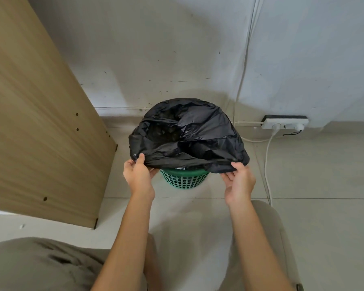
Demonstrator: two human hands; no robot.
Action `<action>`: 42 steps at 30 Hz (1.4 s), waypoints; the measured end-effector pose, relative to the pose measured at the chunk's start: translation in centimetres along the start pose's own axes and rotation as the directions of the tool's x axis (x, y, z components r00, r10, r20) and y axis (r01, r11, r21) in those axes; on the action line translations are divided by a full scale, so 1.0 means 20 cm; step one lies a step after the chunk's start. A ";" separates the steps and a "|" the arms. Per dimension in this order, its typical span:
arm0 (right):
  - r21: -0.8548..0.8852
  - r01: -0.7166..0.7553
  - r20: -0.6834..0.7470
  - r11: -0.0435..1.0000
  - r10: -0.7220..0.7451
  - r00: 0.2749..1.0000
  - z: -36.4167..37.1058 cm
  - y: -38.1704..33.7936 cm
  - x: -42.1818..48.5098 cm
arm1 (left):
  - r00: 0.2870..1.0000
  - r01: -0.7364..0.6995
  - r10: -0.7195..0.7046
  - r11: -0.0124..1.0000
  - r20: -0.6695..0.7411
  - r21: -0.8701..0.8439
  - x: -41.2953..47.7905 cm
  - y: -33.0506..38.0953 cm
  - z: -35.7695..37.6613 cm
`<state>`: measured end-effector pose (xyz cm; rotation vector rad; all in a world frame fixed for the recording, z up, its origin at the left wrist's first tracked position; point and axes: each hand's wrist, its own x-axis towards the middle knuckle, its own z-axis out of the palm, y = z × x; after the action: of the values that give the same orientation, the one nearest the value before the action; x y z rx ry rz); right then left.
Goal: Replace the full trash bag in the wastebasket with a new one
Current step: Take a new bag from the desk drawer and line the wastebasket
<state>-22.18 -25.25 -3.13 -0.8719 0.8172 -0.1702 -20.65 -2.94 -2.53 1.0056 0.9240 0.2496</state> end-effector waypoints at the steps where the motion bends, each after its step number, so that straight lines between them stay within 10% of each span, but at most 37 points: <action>1: -0.011 -0.012 0.016 1.000 0.012 1.000 -0.01 0.01 0.00 | 0.999 0.051 -0.051 0.998 0.010 -0.039 -0.01 -0.01 0.00; 15: -0.332 -0.022 0.171 0.943 0.083 0.982 -0.16 0.05 0.09 | 0.988 0.154 -0.149 0.981 -0.049 0.120 0.05 -0.19 0.01; 20: -0.413 0.194 0.118 0.890 -0.159 0.980 -0.05 -0.13 0.15 | 0.977 -0.093 0.128 0.975 -0.169 0.200 0.13 -0.05 0.03; 25: -0.634 0.472 0.296 0.613 -0.372 0.880 0.24 -0.32 0.31 | 0.844 -0.476 0.519 0.611 0.134 0.633 0.30 0.24 0.17; 29: -0.727 0.621 0.556 0.292 -0.279 0.783 0.58 -0.38 0.57 | 0.742 -0.663 0.377 0.289 0.554 0.691 0.47 0.39 0.44; 35: -0.806 0.571 0.576 0.157 -0.021 0.817 0.91 -0.39 0.84 | 0.739 -0.671 0.074 0.171 0.669 0.722 0.69 0.42 0.73; 42: -0.860 0.285 0.419 0.424 0.266 0.868 0.97 -0.39 1.01 | 0.802 -0.555 -0.073 0.276 0.593 0.785 0.88 0.38 0.83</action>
<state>6.87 -27.45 -1.65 -1.8877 0.3288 0.5754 4.41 0.95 -2.48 2.2535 0.2630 -0.4101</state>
